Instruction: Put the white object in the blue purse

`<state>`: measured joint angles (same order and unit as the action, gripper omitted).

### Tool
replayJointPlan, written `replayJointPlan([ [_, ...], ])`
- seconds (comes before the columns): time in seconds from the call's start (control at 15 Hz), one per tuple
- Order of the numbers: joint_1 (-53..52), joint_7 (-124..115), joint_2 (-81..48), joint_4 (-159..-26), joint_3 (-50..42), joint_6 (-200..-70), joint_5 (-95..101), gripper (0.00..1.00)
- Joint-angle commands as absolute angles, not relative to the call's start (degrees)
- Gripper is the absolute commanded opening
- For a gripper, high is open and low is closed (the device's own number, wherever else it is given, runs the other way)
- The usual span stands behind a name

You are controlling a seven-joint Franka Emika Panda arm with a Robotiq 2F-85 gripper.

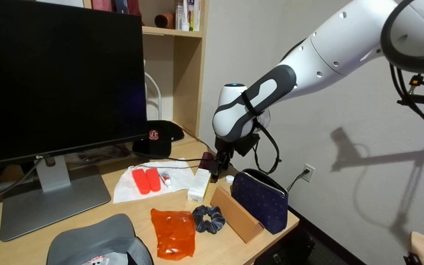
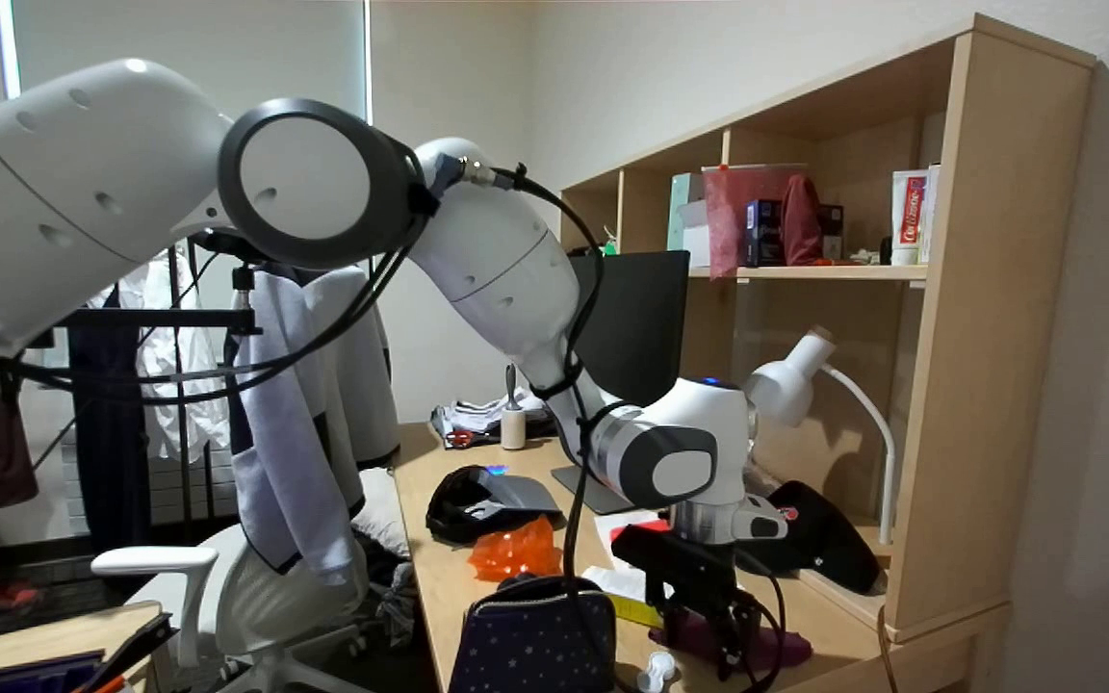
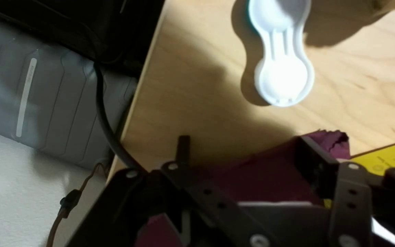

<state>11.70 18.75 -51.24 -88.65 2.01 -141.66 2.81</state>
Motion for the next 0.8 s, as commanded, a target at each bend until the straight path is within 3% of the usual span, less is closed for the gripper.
replayJointPlan([
  [0.0, 11.0, 17.6, -48.6, -93.2, 0.7, -143.2, 3.2, 1.00],
  [0.53, 11.2, 16.7, -44.0, -102.1, -0.3, -147.8, 3.0, 1.00],
  [0.6, 11.4, 17.1, -43.7, -102.6, -0.1, -147.9, 2.9, 0.82],
  [0.73, 11.2, 17.2, -43.5, -103.0, -0.1, -147.5, 3.1, 0.67],
])
